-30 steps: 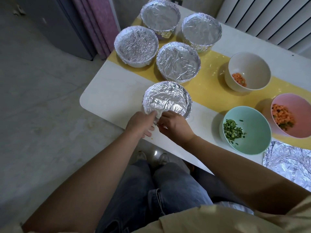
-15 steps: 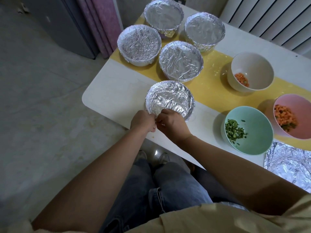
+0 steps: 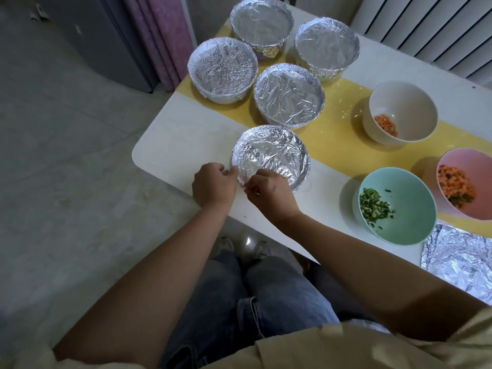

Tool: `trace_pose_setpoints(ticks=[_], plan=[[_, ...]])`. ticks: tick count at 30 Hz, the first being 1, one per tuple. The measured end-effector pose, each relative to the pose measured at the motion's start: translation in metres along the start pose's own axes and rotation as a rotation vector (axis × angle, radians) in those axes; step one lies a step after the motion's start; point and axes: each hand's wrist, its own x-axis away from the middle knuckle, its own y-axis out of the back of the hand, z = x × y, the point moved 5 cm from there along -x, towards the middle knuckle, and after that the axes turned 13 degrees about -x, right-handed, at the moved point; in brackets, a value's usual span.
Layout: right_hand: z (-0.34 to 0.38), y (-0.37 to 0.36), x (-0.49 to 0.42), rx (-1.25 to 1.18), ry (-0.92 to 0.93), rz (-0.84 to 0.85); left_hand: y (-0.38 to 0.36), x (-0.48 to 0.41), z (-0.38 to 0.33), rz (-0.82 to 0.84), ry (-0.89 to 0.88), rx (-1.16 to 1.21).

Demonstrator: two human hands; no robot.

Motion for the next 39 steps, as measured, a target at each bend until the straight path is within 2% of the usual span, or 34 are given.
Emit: trace_pose_setpoints(ticks=[3, 6, 12, 19, 29, 39], plan=[[-0.001, 0.003, 0.001, -0.001, 0.021, 0.025, -0.003, -0.004, -0.005, 0.010, -0.075, -0.030], [-0.003, 0.004, 0.001, -0.006, 0.020, 0.036, -0.002, -0.005, -0.008, 0.010, -0.074, -0.051], [-0.005, 0.003, 0.001, -0.008, 0.016, 0.041, -0.006, -0.011, -0.012, 0.105, -0.123, -0.115], [-0.001, 0.003, -0.002, 0.005, 0.032, 0.013, -0.004, -0.014, -0.019, 0.061, -0.202, -0.172], [0.002, -0.005, -0.006, 0.026, 0.010, -0.069, -0.021, -0.012, 0.003, 0.152, -0.105, -0.066], [-0.004, -0.005, -0.003, -0.014, 0.002, -0.055, -0.025, -0.023, -0.001, 0.237, -0.143, -0.265]])
